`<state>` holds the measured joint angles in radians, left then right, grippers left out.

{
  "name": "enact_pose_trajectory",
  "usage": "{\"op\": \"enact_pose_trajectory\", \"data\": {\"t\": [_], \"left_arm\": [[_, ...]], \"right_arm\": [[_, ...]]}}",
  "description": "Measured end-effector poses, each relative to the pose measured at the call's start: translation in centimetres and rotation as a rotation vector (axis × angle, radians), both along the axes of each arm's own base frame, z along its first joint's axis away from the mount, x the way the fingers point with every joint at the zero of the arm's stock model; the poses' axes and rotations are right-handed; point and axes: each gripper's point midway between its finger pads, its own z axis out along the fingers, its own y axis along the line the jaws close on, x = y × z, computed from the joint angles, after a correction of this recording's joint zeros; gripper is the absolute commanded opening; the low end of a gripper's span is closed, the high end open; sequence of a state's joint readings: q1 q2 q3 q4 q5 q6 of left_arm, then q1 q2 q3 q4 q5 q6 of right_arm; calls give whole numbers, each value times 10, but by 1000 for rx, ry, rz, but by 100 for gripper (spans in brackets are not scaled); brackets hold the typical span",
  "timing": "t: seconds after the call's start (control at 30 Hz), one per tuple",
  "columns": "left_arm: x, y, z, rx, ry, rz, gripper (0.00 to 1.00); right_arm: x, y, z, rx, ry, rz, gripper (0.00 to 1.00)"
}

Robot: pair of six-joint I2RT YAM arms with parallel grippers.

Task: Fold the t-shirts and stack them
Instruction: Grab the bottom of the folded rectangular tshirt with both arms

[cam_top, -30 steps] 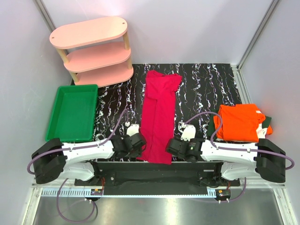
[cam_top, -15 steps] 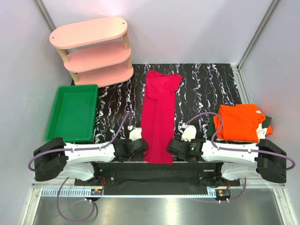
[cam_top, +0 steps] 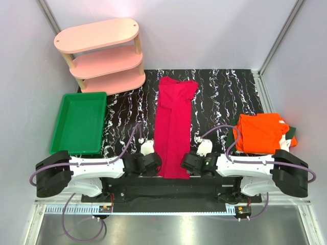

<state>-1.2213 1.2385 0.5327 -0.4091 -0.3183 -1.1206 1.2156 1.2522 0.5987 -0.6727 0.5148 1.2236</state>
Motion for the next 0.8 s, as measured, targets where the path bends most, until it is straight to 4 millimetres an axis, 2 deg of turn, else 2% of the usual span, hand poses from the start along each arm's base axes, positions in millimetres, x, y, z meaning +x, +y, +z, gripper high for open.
{"op": "enact_pose_trajectory", "data": {"t": [0.1,0.3,0.5,0.8], "left_arm": [[0,-1,0,-7,0,3,33],[-1,-1,0,-9,0,1,33],[-1,-1,0,-11,-1,0,33],[-2,-2,0,-12,-1,-3,33]], "right_arm": [[0,4,-6,-8,9,6,68],[1,17,-2,22,-1,22,68],[0,20,2,30,-8,25,67],[2,27,25,77,-43,29,67]]}}
